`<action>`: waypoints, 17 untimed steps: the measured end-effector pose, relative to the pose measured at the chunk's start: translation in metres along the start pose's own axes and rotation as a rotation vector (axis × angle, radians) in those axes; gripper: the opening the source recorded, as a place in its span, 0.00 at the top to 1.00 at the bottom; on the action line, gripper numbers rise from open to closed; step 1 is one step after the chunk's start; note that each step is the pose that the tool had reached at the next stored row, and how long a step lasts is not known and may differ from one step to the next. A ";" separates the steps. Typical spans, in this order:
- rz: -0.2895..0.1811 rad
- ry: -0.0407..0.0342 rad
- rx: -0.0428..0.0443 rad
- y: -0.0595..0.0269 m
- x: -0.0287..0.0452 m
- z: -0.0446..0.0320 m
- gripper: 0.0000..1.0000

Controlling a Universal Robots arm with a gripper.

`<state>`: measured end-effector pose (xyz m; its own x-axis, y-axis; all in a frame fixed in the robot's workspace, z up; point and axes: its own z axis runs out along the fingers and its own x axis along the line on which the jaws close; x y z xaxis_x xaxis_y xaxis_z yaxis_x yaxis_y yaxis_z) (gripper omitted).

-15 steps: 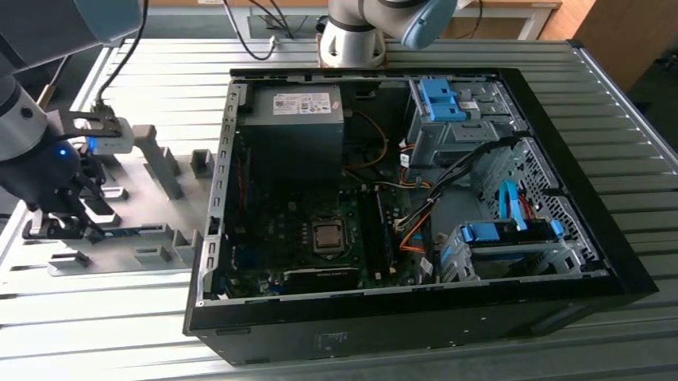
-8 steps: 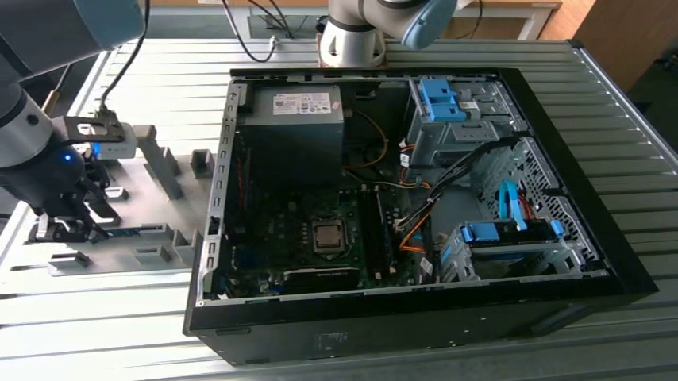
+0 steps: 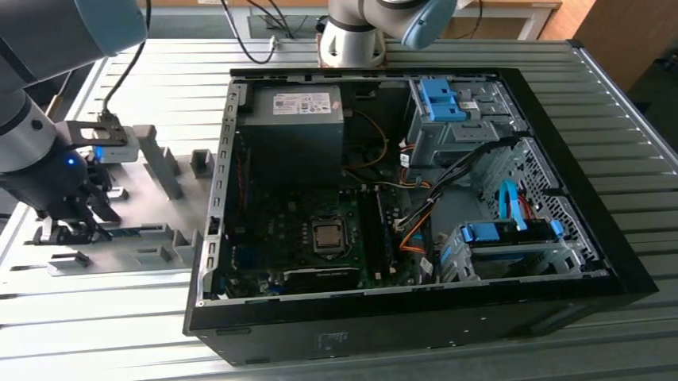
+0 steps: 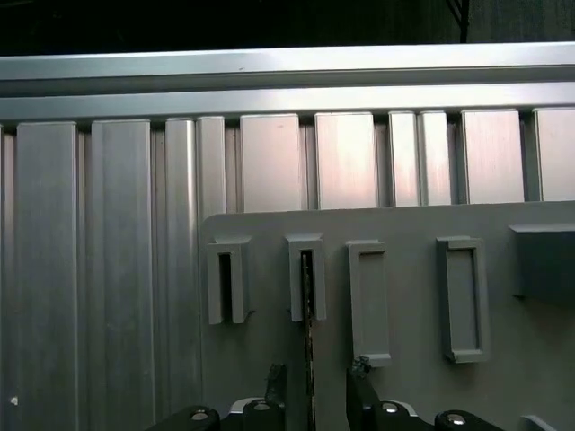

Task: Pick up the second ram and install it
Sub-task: 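Pick up the second ram and move it above second insertion slot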

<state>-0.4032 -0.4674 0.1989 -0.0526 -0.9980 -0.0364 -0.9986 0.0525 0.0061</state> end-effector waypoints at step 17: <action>0.000 -0.0001 0.0003 -0.0001 0.0008 0.0097 0.75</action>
<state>-0.4032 -0.4679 0.1891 -0.0526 -0.9979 -0.0365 -0.9986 0.0525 0.0058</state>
